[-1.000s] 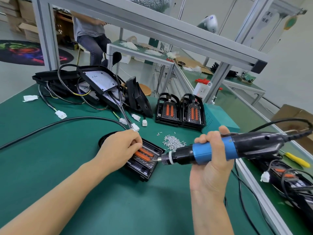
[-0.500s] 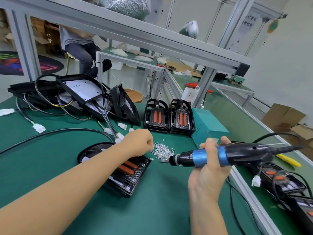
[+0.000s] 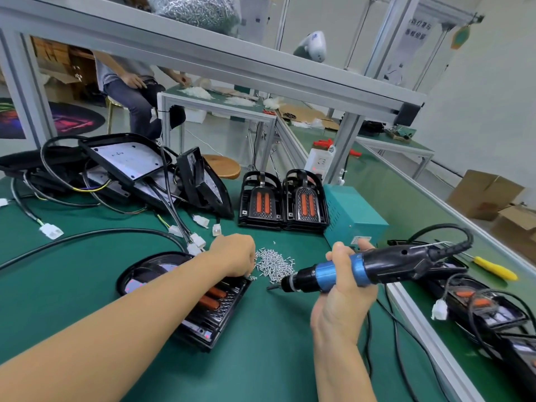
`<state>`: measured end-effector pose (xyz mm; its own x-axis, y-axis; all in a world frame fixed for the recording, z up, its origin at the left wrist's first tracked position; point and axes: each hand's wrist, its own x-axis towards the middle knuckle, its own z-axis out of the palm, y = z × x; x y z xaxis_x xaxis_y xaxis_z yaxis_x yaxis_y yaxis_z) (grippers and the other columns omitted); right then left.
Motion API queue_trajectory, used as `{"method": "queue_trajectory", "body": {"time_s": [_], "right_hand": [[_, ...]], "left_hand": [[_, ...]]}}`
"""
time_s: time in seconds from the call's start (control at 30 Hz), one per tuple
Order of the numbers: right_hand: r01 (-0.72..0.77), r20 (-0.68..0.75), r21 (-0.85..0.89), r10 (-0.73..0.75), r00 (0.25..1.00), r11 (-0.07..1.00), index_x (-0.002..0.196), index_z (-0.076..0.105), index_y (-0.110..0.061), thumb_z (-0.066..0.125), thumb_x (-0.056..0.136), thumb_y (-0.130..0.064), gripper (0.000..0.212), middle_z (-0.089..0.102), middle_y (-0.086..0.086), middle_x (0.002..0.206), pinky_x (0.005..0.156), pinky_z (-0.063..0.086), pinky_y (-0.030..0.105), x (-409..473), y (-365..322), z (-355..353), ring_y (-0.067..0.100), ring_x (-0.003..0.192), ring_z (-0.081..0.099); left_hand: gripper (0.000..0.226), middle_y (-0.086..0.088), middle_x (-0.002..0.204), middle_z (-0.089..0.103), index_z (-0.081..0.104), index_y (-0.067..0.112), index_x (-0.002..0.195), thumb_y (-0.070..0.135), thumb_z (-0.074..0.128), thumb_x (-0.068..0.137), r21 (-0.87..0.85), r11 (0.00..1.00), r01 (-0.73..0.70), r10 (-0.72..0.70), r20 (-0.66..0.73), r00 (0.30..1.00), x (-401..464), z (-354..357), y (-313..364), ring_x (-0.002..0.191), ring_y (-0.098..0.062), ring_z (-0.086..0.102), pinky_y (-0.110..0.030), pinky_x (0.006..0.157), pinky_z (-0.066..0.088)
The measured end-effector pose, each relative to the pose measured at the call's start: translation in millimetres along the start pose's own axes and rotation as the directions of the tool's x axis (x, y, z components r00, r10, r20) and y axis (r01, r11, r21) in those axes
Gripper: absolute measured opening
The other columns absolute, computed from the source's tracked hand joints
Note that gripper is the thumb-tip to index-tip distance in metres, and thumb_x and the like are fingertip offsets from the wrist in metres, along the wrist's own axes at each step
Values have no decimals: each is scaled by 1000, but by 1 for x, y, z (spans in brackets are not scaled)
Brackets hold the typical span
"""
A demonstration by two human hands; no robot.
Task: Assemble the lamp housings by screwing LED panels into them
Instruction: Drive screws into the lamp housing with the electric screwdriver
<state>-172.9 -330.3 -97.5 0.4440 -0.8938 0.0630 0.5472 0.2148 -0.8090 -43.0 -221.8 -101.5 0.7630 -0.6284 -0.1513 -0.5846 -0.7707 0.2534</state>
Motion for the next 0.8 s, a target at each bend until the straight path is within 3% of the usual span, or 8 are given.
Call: {"method": "queue_trajectory", "body": {"time_s": [0.1, 0.2, 0.27, 0.43, 0.6, 0.73, 0.8], "right_hand": [[82, 19, 29, -83, 996, 996, 105, 59, -21, 70, 82, 3, 34, 60, -6, 72, 77, 52, 25, -4, -3, 3, 12, 70, 59], [115, 49, 57, -118, 992, 992, 104, 58, -21, 77, 73, -7, 38, 62, -9, 72, 68, 52, 19, -2, -4, 0, 9, 67, 61], [130, 60, 70, -135, 989, 989, 104, 57, -22, 75, 71, -14, 37, 64, -12, 73, 66, 53, 17, -2, -10, 0, 9, 67, 62], [105, 48, 166, -115, 992, 981, 101, 56, -25, 67, 83, -7, 28, 61, -5, 70, 71, 52, 24, -6, -29, 5, 10, 65, 60], [19, 129, 349, -68, 989, 937, 97, 57, -24, 64, 85, -6, 23, 55, -6, 72, 68, 52, 23, -21, -45, 19, 9, 61, 56], [-73, 210, 424, -19, 978, 903, 95, 57, -25, 70, 70, -16, 30, 55, -8, 70, 70, 51, 22, -37, -56, 32, 8, 60, 55], [-90, 229, 421, -9, 973, 903, 95, 57, -26, 70, 67, -17, 32, 54, -8, 69, 69, 51, 21, -43, -58, 38, 8, 60, 54]], "left_hand": [[16, -3, 96, 71, 63, 22, 79, 8, 60, 84, 42, 999, -25, 24, 17, 1000, -1, 0, 1, 96, -24, 62, -37, 98, 41], [17, 0, 81, 62, 57, 19, 74, 8, 53, 86, 23, 998, -54, 53, 31, 998, -4, -1, -3, 80, -23, 54, -41, 105, 33], [15, 3, 79, 59, 58, 20, 76, 12, 53, 88, -60, 995, -82, 82, -3, 997, -10, -4, -6, 79, -21, 52, -42, 105, 34], [11, 16, 78, 62, 66, 20, 80, 20, 61, 89, -483, 856, -184, 87, -216, 972, -43, -13, -18, 79, -8, 56, -16, 72, 41], [12, 22, 67, 61, 67, 19, 78, 14, 65, 88, -687, 672, -277, 9, -367, 930, -90, -8, -28, 61, 7, 52, -4, 63, 35], [13, 16, 65, 61, 67, 16, 76, 9, 66, 87, -788, 548, -280, -61, -371, 926, -113, -7, -31, 56, 3, 51, -4, 58, 39], [14, 13, 65, 62, 67, 17, 75, 8, 66, 86, -786, 548, -286, -74, -386, 920, -121, -8, -33, 58, 3, 51, -5, 60, 39]]}}
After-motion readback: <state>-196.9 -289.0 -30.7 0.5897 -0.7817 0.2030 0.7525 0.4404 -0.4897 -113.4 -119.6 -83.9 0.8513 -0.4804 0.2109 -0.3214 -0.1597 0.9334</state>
